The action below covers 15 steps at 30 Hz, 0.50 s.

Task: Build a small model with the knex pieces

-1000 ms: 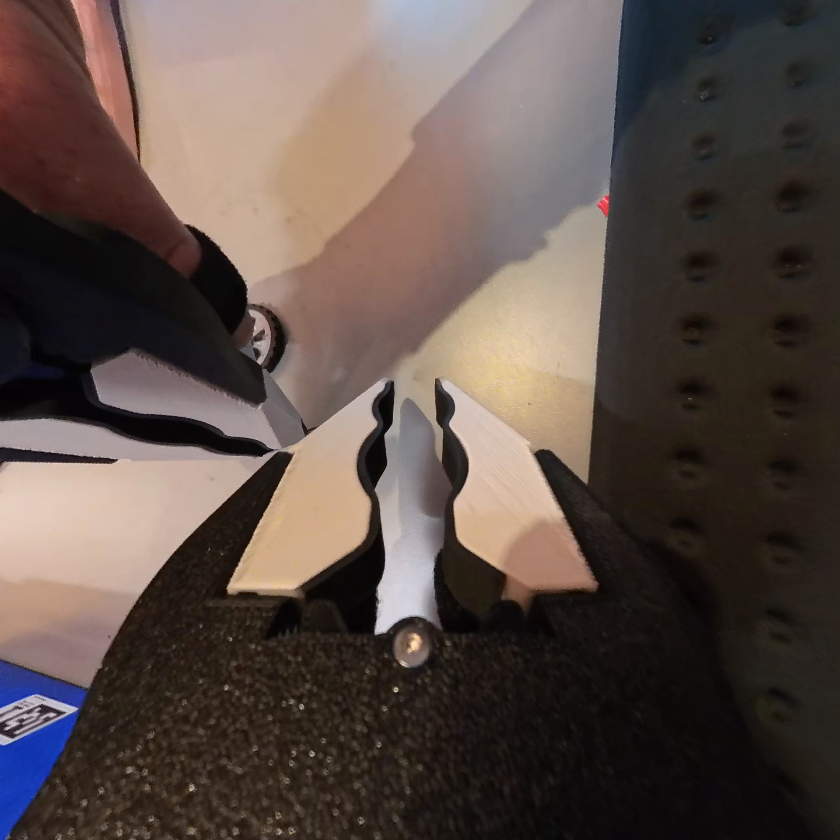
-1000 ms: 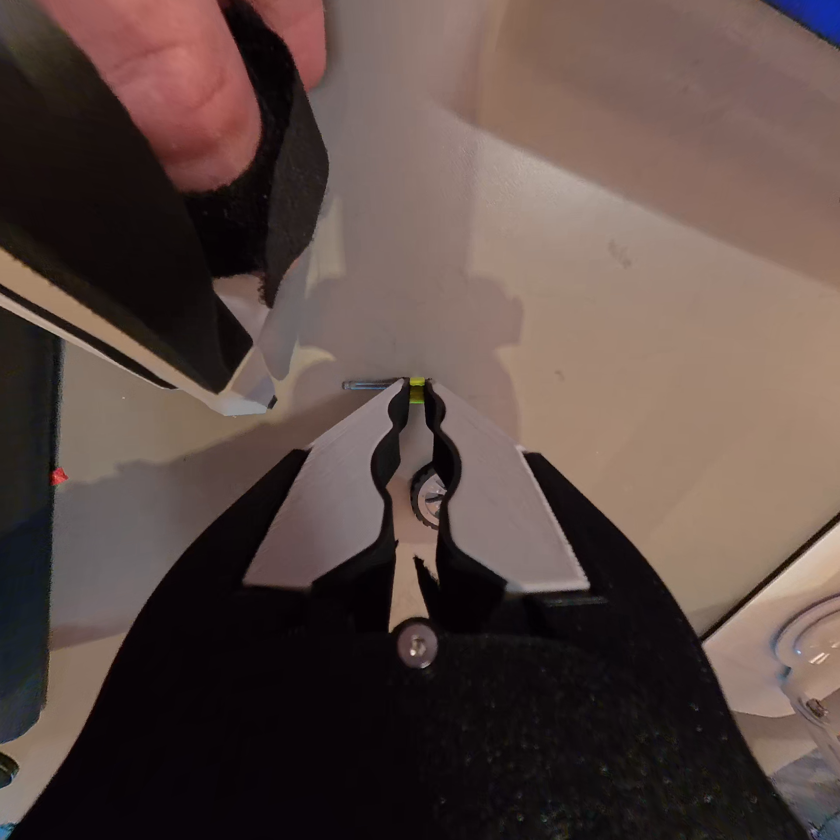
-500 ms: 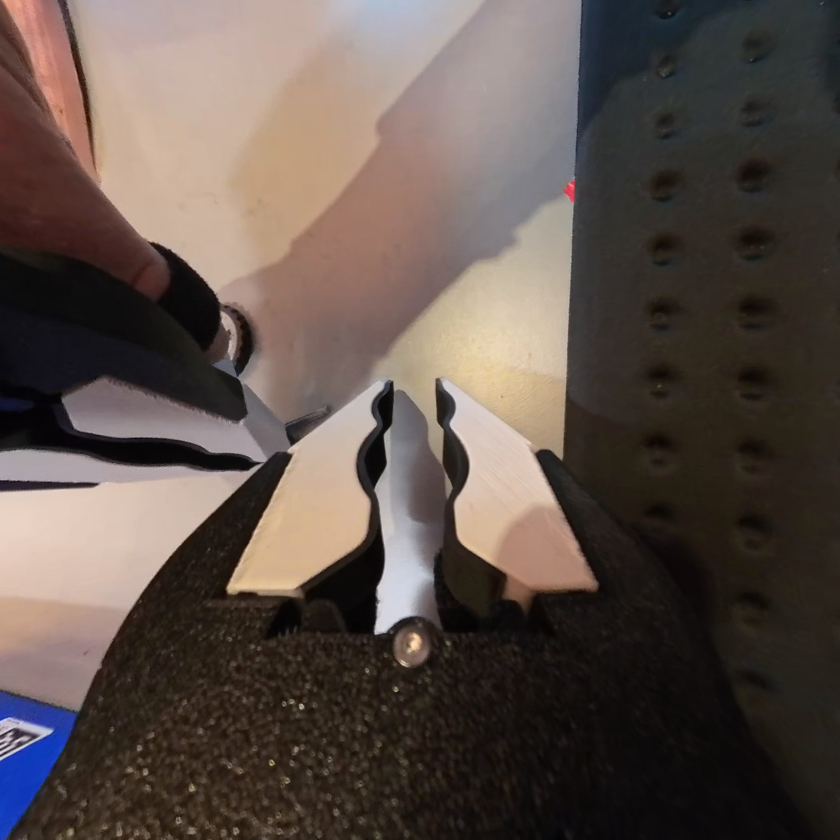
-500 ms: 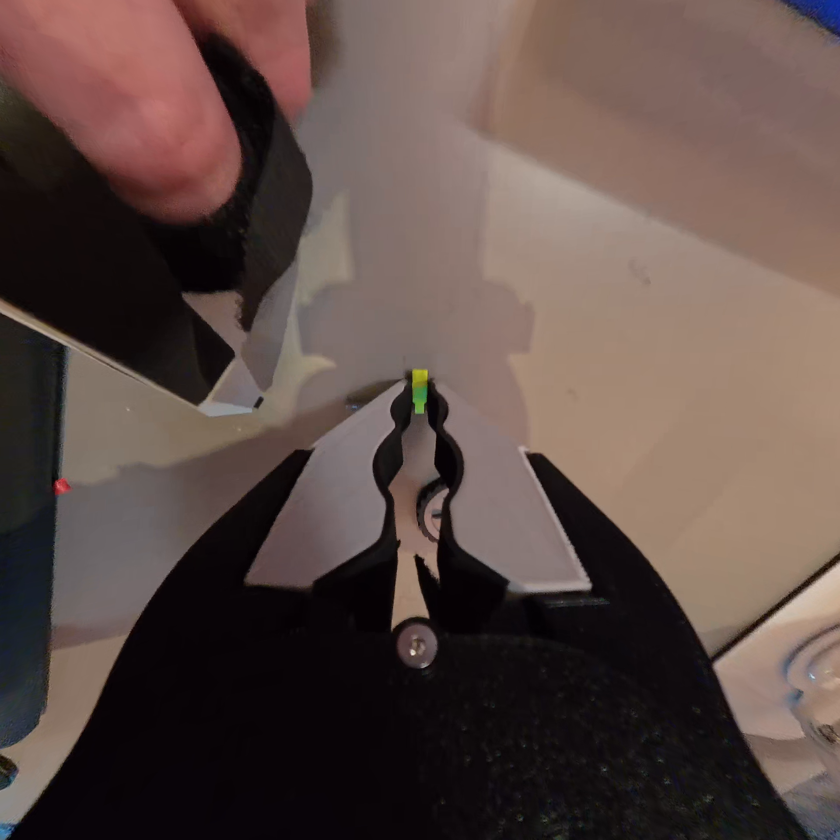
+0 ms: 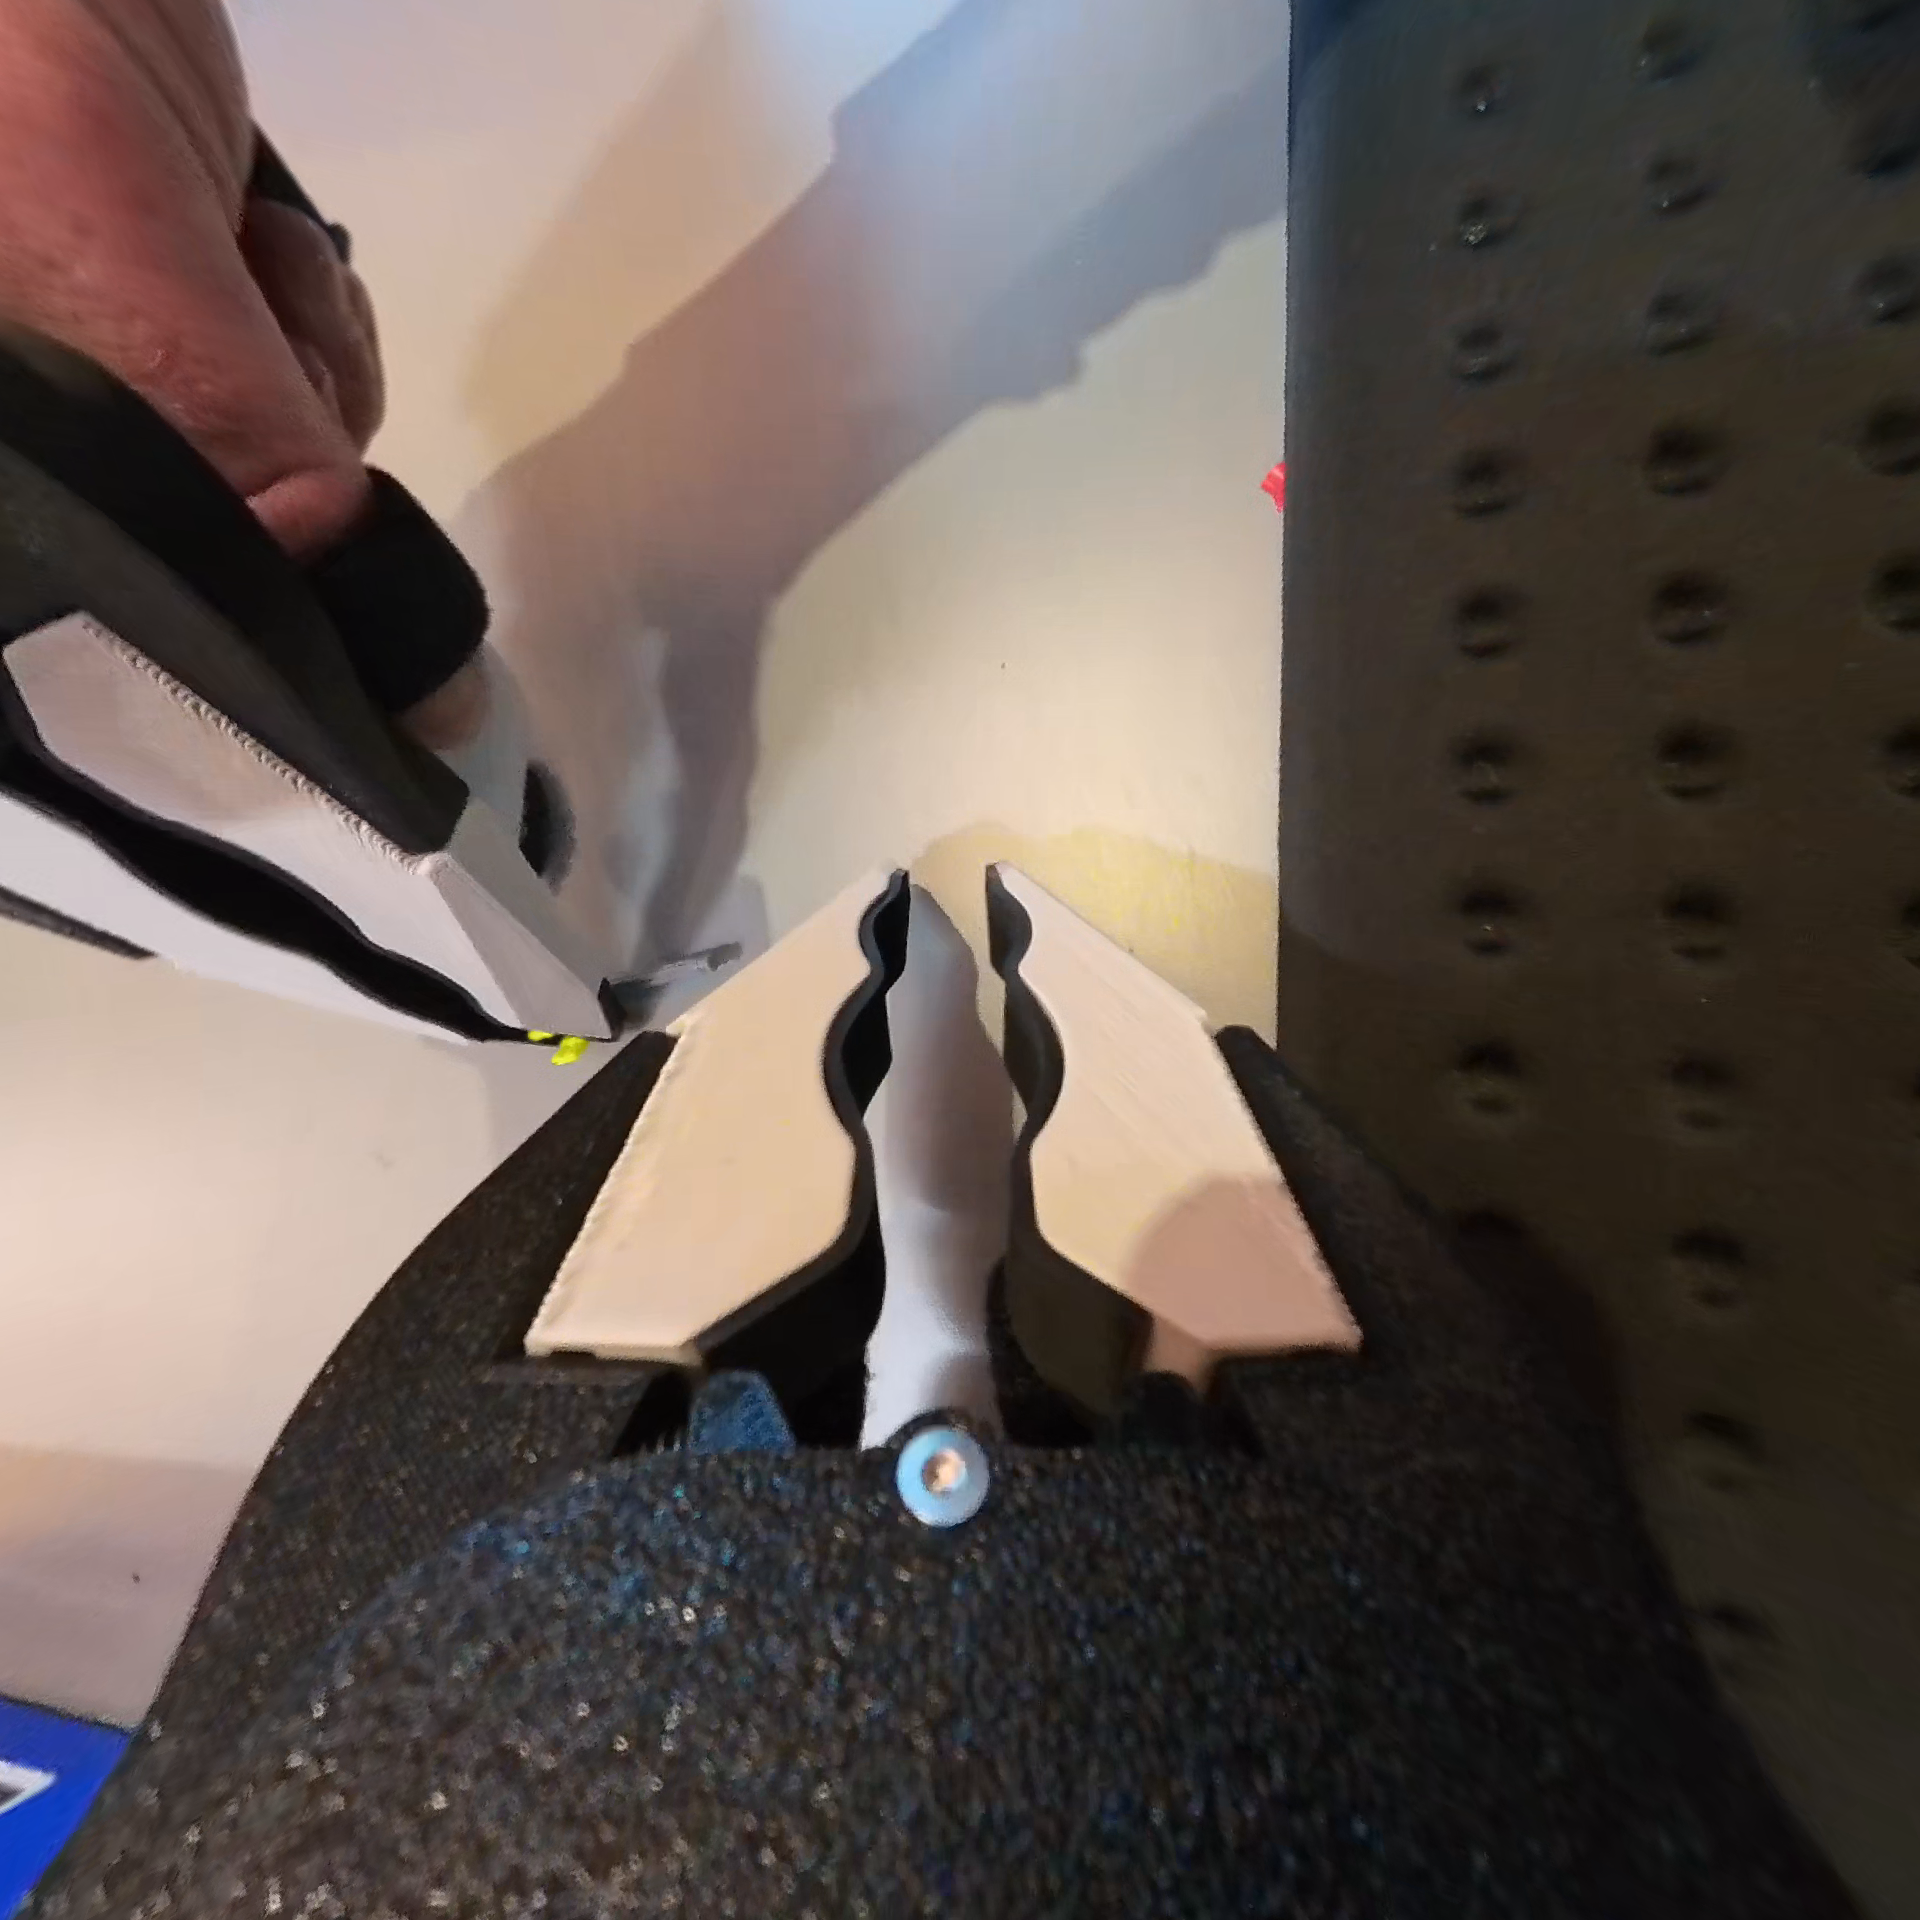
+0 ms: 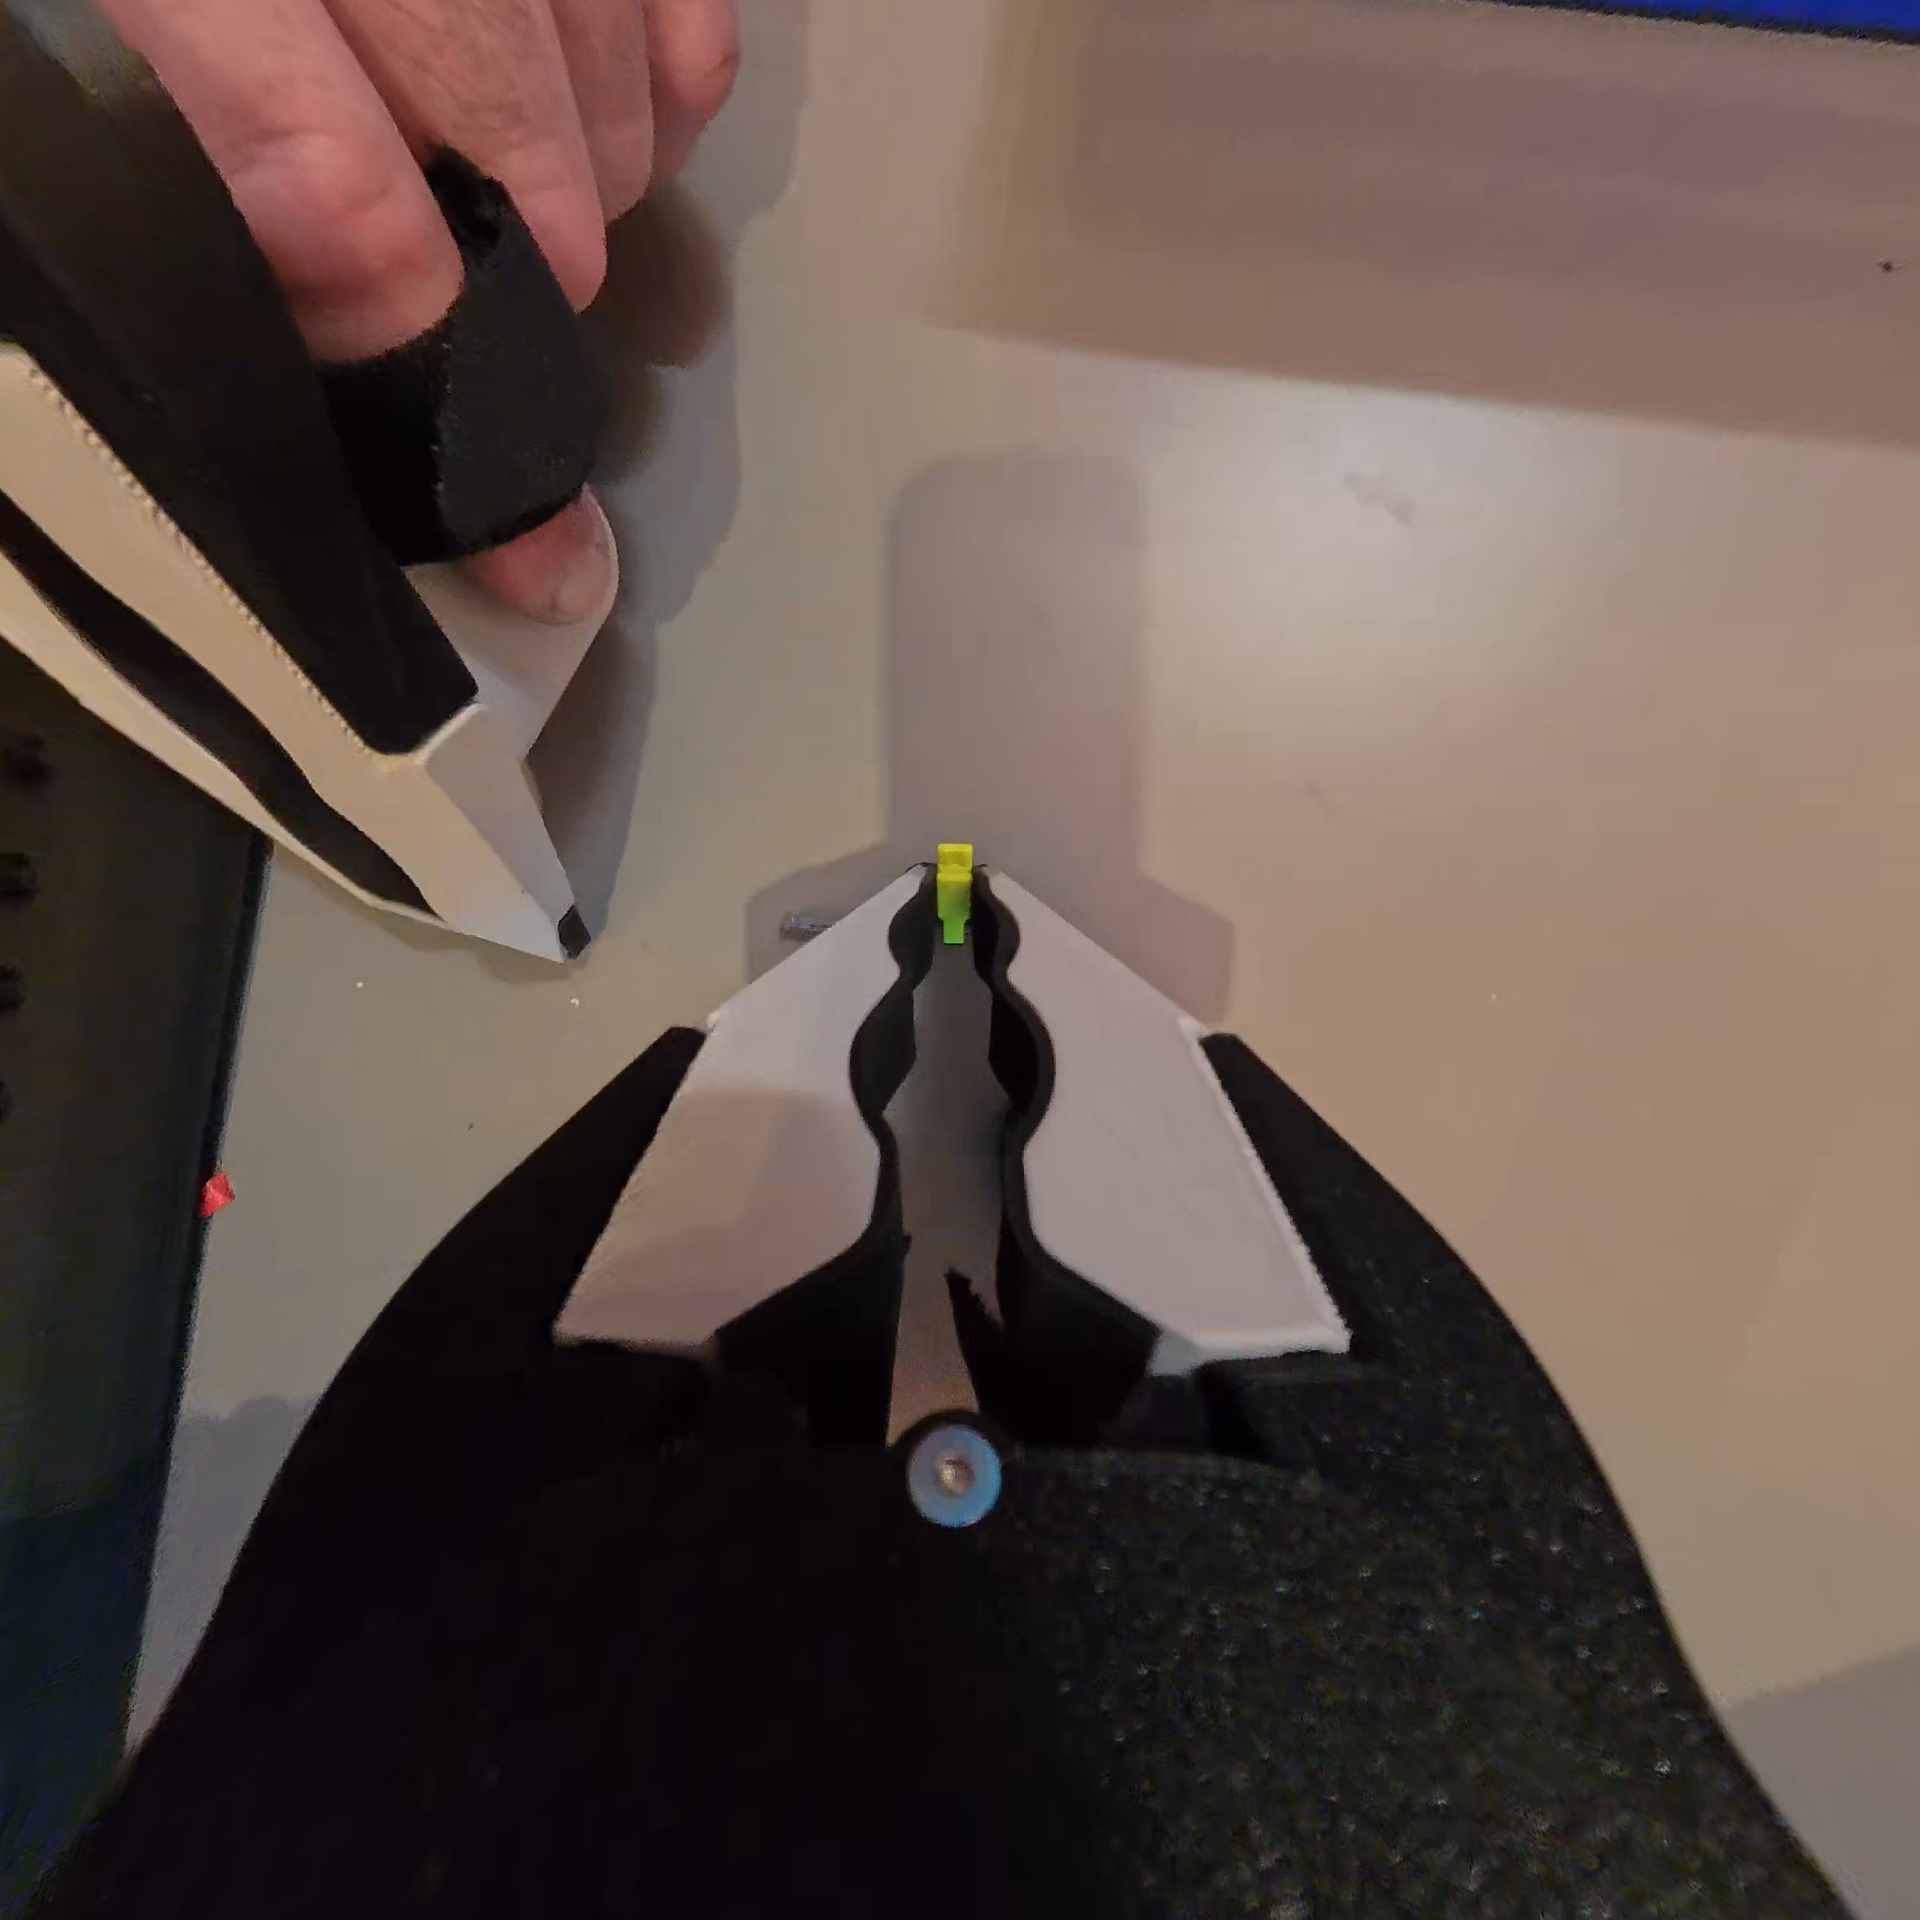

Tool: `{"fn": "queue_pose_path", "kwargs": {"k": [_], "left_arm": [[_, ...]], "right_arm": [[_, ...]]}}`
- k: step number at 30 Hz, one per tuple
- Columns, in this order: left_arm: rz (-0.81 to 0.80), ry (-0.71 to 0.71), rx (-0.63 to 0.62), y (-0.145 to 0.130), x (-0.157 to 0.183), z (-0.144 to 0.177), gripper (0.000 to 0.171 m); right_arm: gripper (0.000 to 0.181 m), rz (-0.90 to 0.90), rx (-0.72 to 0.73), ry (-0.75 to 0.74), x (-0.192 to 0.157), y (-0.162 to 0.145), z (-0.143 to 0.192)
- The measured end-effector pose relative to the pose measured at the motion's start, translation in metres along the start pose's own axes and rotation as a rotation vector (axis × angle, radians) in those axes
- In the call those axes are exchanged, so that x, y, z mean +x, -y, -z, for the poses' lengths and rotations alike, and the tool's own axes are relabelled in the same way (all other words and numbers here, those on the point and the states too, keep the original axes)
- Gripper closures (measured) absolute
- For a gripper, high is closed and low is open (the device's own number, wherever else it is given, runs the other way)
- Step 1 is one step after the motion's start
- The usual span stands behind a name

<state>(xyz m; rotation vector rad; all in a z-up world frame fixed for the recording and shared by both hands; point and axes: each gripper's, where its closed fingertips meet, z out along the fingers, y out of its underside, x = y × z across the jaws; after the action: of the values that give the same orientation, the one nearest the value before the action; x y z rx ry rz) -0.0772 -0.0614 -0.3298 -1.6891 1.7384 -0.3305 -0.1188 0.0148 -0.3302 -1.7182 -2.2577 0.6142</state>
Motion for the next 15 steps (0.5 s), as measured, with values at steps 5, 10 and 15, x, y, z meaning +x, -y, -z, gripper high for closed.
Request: {"fn": "queue_pose_path", "kwargs": {"k": [5, 10, 15], "left_arm": [[0.016, 0.037, 0.008, 0.000, -0.009, 0.000, 0.153], [0.130, 0.178, 0.075, 0.000, -0.046, 0.016, 0.142], [0.456, 0.185, 0.373, 0.021, -0.084, 0.049, 0.132]], "right_arm": [[0.175, -0.062, 0.141, -0.018, -0.002, 0.007, 0.008], [0.176, -0.257, 0.463, -0.090, 0.019, 0.032, 0.046], [0.176, -0.296, 0.878, -0.063, 0.019, 0.056, 0.099]]}}
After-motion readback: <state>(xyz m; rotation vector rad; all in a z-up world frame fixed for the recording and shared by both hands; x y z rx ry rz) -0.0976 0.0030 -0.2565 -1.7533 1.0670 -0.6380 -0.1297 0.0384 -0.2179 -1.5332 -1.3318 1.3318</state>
